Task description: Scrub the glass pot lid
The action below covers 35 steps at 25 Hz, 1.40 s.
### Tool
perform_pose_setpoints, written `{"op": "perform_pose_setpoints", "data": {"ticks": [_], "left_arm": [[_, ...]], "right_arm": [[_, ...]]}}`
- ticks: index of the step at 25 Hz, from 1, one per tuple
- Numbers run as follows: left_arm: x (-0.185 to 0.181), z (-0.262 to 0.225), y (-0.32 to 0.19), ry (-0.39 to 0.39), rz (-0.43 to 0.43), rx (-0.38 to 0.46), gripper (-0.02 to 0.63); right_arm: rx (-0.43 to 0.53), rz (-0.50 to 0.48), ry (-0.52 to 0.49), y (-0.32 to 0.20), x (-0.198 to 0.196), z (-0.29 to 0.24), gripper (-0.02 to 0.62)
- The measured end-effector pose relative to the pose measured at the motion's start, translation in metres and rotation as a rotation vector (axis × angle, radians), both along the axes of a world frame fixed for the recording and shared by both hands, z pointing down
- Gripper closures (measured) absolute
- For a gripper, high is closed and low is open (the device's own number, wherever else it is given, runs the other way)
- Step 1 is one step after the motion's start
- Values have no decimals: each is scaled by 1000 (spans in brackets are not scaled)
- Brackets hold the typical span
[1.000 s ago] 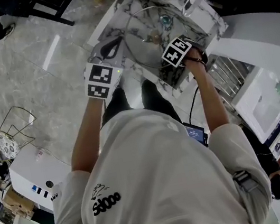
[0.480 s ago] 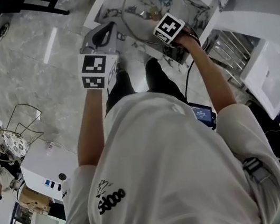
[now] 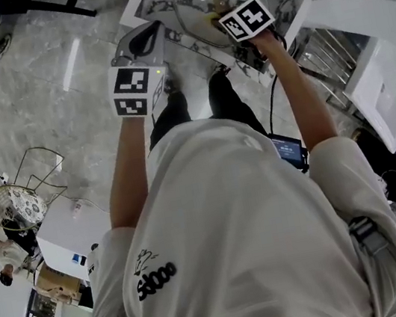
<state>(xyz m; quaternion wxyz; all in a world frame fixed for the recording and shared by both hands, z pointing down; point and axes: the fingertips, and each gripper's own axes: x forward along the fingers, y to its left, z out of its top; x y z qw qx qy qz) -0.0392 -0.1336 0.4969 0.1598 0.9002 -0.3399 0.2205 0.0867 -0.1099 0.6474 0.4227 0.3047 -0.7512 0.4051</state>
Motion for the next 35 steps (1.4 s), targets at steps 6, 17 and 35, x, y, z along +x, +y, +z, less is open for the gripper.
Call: {"op": "perform_pose_setpoints", "data": {"ticks": [6, 17, 35], "left_arm": [[-2, -17, -4, 30, 67, 44, 595], [23, -83, -19, 92, 231, 192, 595], [120, -229, 23, 195, 255, 484, 595]], "right_arm": [[231, 195, -25, -24, 15, -67, 545], [664, 449, 76, -11, 63, -221, 545], [1050, 537, 147, 102, 161, -393, 546]]}}
